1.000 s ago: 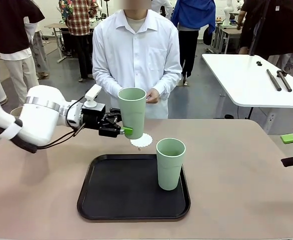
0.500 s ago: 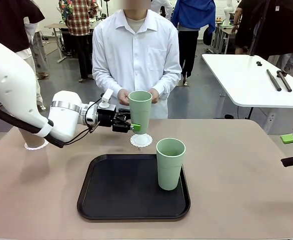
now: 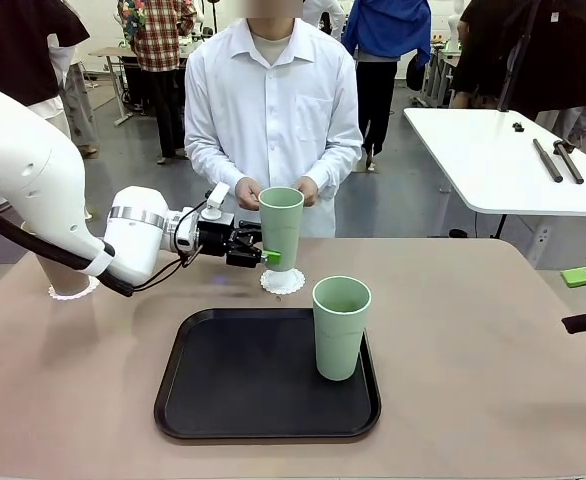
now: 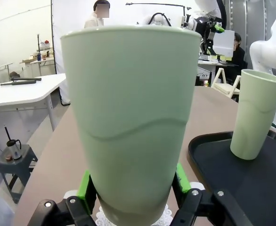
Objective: Place coasters on the table and set cups on them.
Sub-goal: Take one Reusable plastic cup from the Flat Tray and place it on a coaster set by the human.
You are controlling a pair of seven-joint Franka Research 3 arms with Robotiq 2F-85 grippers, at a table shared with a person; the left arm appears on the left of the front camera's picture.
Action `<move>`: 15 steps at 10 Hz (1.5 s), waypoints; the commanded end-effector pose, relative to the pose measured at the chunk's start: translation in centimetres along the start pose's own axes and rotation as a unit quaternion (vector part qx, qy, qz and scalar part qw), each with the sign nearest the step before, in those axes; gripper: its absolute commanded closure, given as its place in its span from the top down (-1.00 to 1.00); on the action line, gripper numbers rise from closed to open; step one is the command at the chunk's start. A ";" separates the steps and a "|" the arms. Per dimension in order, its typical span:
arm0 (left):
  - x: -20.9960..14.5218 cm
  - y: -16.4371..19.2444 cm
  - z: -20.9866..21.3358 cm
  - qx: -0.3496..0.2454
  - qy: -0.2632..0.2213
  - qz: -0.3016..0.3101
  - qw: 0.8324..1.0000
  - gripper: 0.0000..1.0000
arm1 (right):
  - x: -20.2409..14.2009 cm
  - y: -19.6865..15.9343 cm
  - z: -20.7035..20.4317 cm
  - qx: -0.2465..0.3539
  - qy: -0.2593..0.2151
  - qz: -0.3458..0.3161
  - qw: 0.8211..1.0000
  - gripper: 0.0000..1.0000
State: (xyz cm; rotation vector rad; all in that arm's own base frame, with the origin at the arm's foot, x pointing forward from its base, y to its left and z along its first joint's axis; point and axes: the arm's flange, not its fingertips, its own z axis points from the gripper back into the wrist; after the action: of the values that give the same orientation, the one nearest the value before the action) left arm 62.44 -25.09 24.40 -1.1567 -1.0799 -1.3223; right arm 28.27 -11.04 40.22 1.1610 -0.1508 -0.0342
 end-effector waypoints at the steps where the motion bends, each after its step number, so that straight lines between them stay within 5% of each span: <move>1: -0.3 0.7 0.2 -0.017 0.004 0.008 1.000 0.61 | 0.1 0.0 0.0 0.008 -0.001 0.003 1.000 1.00; 15: -2.6 1.1 -1.3 -0.043 0.002 -0.006 0.999 0.61 | 0.1 0.0 0.0 0.008 -0.001 0.003 1.000 1.00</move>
State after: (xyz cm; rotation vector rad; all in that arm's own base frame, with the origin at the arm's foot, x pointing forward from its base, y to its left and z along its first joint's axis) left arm 62.72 -25.80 21.59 -1.1908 -1.0335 -1.3673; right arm 28.27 -11.04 40.22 1.1610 -0.1508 -0.0342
